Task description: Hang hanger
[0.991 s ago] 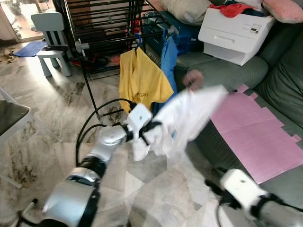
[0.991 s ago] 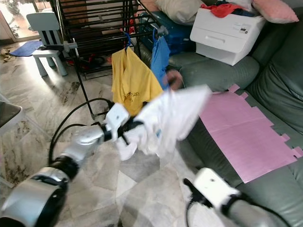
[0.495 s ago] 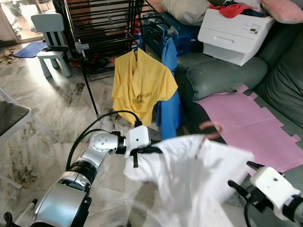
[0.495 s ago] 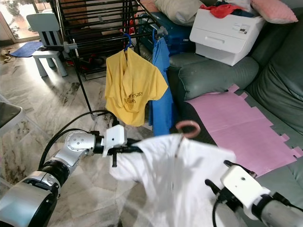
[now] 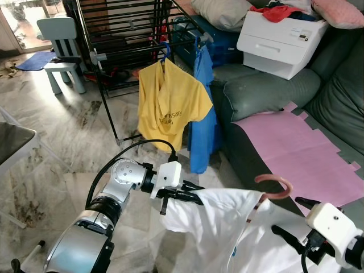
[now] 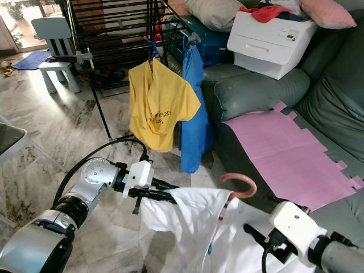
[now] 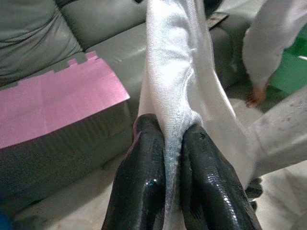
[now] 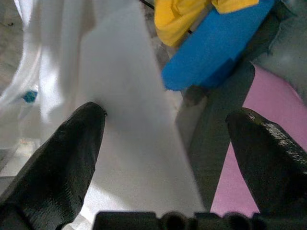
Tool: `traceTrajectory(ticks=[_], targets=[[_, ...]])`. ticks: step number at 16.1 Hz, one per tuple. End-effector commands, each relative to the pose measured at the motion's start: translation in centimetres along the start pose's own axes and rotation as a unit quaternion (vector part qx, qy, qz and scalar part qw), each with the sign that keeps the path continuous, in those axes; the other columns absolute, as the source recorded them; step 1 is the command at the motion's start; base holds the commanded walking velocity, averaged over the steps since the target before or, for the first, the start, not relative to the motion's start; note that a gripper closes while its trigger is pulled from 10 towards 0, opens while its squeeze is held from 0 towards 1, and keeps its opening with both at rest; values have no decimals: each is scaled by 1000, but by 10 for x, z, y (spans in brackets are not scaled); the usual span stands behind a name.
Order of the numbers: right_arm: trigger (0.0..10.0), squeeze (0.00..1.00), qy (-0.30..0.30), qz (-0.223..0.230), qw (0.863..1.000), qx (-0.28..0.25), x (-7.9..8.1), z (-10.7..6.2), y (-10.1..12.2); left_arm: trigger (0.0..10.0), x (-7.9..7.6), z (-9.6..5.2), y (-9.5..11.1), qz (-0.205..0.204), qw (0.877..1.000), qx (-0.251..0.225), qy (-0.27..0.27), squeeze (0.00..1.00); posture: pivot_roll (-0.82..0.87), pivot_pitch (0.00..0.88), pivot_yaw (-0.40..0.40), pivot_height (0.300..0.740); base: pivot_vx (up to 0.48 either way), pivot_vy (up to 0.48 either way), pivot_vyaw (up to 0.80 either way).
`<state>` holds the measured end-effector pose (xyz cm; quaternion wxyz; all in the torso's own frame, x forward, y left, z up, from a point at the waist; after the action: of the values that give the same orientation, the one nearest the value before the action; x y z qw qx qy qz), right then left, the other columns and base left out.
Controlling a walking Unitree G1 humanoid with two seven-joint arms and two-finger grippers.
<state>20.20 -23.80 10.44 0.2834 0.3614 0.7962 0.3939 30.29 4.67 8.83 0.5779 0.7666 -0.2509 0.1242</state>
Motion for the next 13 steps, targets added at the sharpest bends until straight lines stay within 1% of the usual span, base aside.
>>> traceTrajectory(ticks=[1,2,3,4,5,7,8,10,13], targets=[[10000,663,10,6,1000,0,-2,-1,1,0,8,-1,9,21,999,-19,16,0,-92,0,26,740,0,0,0],[7843,663,44,41,998,1,6,-2,-2,0,9,0,11,22,999,-28,15,0,-92,0,27,740,0,0,0],[0,663,69,77,995,0,11,-3,-5,0,9,1,13,22,999,-36,12,0,-92,0,27,740,0,0,0],[0,631,90,83,992,15,15,-5,-10,0,9,1,14,23,999,-38,10,0,-87,0,25,740,0,0,0],[0,0,108,92,990,22,19,-8,-11,0,8,1,14,23,999,-39,8,0,-89,0,26,740,0,0,0],[0,0,118,102,987,26,16,-14,-11,0,6,1,13,22,999,-39,5,0,-89,0,26,740,0,0,0],[0,0,118,97,987,40,12,-18,-14,0,5,1,13,23,999,-38,3,0,-89,0,25,740,0,0,0],[0,0,110,92,988,50,1,-26,-15,0,2,1,11,22,999,-34,-2,0,-91,0,26,740,0,0,0],[0,0,100,85,990,56,-9,-34,-13,0,0,0,10,19,999,-31,-5,0,-92,0,24,740,0,0,0]])
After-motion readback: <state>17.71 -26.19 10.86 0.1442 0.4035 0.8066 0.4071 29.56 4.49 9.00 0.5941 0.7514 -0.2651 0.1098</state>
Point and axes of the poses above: a point about 5 cm out from each wrist's last joint towards the gripper, its own z axis pointing out of the wrist towards the gripper, its own y axis along the axis of the wrist's last joint, x = y × z, the point moved 4 cm from there along z, pointing out of the wrist towards the gripper, and after that the axes turned 15 degrees about z, right-handed, at the moved point
